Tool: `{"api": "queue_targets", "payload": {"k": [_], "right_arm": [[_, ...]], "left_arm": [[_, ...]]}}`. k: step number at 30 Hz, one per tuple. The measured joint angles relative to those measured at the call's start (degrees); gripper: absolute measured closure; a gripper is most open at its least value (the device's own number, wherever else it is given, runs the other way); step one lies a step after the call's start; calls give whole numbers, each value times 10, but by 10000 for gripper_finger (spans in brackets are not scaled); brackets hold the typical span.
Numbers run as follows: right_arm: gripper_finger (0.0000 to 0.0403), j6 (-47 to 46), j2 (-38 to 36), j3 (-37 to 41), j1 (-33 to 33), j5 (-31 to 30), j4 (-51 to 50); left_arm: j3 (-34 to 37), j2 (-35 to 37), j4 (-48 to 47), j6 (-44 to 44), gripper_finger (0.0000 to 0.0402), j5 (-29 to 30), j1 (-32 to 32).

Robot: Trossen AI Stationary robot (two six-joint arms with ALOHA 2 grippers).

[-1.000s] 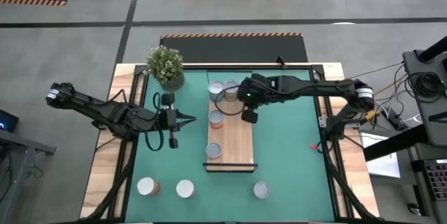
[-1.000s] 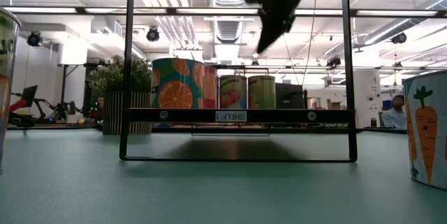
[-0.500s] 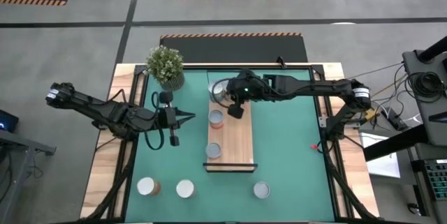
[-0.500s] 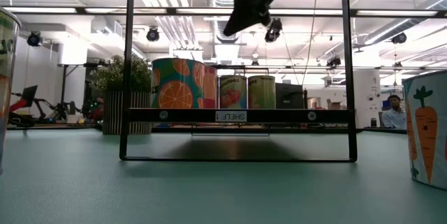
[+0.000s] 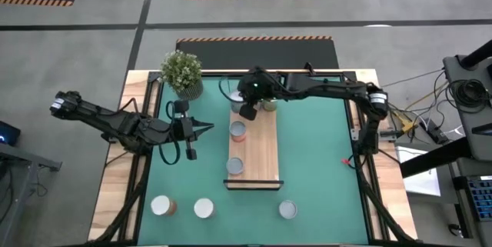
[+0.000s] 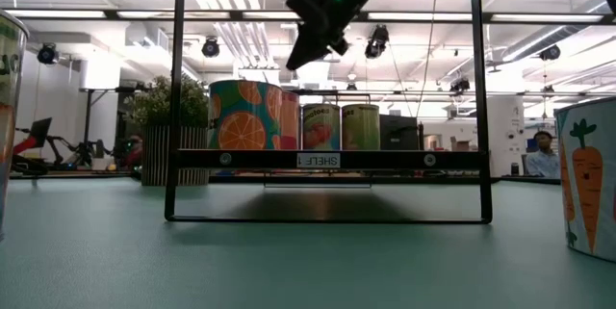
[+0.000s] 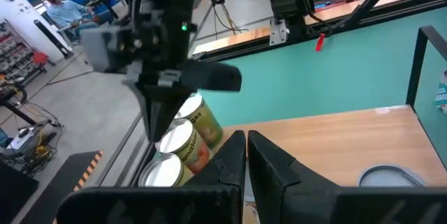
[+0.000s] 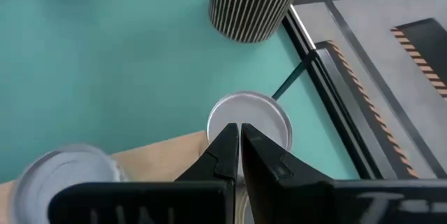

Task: Pick and place cans onto a shelf
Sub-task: Adjust the canned cherries on the shelf

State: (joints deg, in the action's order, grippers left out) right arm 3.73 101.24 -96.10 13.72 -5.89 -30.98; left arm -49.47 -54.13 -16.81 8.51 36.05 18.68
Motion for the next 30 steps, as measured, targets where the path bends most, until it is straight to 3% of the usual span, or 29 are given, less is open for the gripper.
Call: {"api": "queue_targets", "payload": {"k": [10,30], "right_arm": [[394,38,71,-54,10,-1,-6],[394,44,113,-56,21,-2,0]], "left_arm": [[0,0,-8,0,402,-1,0],[0,0,-10,0,402,-2,0]]}}
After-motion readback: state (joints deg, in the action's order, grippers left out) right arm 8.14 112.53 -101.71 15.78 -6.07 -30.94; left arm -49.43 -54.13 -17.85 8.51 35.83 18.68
